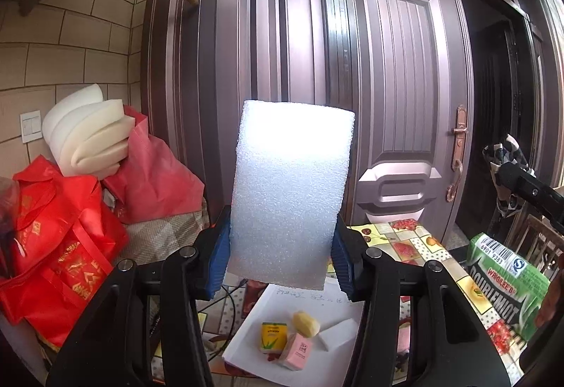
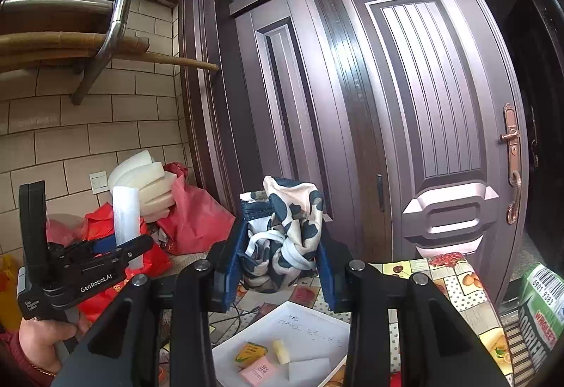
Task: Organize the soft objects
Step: 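Lift and carry the foam sheet and leopard cloth over the white tray with both tools, then open the left tool to drop the foam sheet while the right tool releases the cloth, then grasp the brown rope knot with the left tool while the right tool grasps the white knitted toy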
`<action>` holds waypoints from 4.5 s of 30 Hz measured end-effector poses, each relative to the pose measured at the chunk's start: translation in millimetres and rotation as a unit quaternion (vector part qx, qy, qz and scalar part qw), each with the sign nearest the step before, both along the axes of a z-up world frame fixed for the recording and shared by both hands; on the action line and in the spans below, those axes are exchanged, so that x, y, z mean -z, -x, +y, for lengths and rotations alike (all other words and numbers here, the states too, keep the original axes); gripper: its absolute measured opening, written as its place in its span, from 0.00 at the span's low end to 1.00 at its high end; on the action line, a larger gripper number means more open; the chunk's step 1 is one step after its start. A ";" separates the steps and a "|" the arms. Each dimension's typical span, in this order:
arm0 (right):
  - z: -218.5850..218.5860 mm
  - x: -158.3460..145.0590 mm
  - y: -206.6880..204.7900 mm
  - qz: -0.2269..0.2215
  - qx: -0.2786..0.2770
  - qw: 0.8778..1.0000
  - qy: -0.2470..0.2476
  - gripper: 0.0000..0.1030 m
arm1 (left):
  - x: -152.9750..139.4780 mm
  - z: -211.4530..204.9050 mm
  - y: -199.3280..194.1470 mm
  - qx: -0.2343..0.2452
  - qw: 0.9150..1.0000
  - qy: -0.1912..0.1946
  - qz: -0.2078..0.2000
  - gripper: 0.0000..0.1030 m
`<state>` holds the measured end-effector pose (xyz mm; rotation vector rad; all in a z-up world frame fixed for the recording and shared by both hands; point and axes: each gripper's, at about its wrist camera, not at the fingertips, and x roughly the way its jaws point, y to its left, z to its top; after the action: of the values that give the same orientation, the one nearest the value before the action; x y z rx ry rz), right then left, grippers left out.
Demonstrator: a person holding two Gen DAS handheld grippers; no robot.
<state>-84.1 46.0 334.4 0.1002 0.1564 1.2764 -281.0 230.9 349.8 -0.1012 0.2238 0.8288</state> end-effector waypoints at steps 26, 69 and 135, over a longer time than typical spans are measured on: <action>13.7 -67.9 -24.6 0.035 -0.031 0.997 -0.067 0.36 | -58.2 13.1 -8.0 -0.014 1.000 -0.020 -0.019 0.49; 192.4 228.3 -88.5 0.232 -0.016 0.918 0.321 0.41 | 243.2 131.7 -136.2 0.029 0.933 0.312 0.177 0.80; -126.6 164.0 -150.0 0.186 0.118 0.959 0.180 1.00 | 263.5 -79.8 -187.5 0.193 0.927 0.200 0.253 0.31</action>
<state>65.8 -80.6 170.5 0.0425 0.6780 0.9624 -93.5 151.1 86.3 -0.2182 0.8741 0.3904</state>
